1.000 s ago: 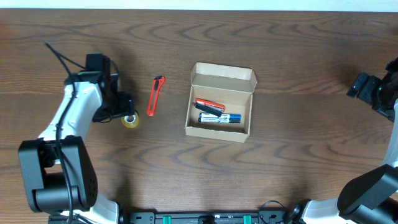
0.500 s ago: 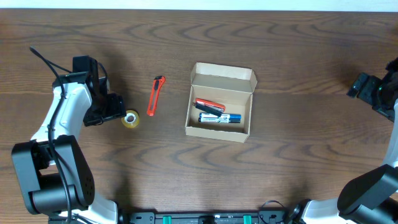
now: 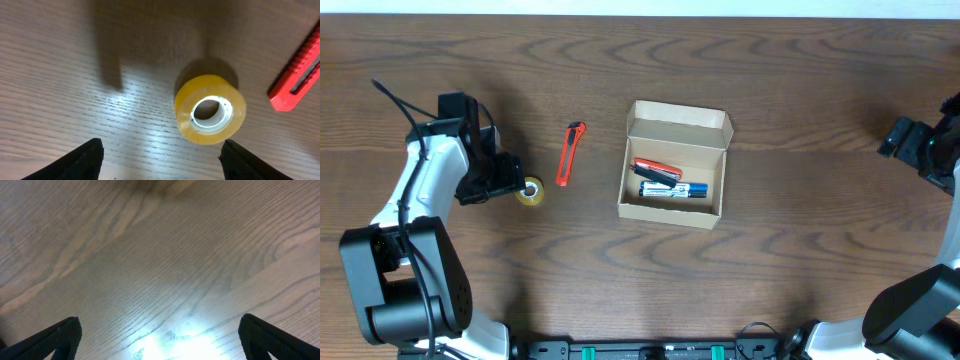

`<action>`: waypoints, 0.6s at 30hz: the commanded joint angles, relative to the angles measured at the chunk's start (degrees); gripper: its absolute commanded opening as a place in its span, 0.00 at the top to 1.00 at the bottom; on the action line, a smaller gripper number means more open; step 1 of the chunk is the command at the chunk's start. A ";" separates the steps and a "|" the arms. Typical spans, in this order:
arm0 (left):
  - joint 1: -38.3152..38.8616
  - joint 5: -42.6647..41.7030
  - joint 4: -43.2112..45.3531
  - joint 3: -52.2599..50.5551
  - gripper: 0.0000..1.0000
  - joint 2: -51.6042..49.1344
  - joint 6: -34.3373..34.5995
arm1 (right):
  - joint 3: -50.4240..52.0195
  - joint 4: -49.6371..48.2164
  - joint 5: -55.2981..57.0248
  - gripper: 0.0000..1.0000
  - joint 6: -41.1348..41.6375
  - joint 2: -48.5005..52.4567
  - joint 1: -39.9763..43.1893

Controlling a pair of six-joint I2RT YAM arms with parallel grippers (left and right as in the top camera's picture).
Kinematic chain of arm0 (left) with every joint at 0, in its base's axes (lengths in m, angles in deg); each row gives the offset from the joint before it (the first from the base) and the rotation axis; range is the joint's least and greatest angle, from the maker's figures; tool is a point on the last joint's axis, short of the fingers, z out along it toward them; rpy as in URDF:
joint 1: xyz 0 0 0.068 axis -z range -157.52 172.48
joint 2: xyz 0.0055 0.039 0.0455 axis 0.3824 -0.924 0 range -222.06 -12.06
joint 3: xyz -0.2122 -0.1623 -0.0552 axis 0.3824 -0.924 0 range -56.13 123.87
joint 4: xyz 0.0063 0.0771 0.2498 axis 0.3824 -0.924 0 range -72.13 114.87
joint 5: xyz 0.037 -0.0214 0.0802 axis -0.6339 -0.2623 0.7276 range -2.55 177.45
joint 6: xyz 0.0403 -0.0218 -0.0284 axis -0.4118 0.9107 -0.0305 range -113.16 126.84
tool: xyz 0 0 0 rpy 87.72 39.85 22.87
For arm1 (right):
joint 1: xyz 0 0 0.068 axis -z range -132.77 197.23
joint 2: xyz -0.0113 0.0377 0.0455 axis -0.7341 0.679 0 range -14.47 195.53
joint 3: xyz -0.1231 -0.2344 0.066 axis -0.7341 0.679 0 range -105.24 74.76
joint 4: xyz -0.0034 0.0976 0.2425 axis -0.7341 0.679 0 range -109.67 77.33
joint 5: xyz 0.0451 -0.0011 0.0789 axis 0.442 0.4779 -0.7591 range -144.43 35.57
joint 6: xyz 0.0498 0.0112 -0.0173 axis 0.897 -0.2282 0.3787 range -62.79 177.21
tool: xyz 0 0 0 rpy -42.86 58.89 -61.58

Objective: Pack container
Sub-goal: 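Close the left gripper on the clear tape roll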

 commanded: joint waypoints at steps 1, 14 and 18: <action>0.17 -1.11 0.74 -1.70 0.24 0.09 -0.57 | -0.33 0.07 0.39 0.01 -0.37 -0.02 -0.50; 1.64 -1.09 3.13 -4.42 0.23 0.07 -1.27 | -0.33 0.50 0.39 0.01 -0.37 -0.02 -0.50; 2.58 -1.03 4.42 -4.63 0.24 0.07 -1.20 | -0.33 0.92 0.39 0.01 -0.37 -0.04 -0.50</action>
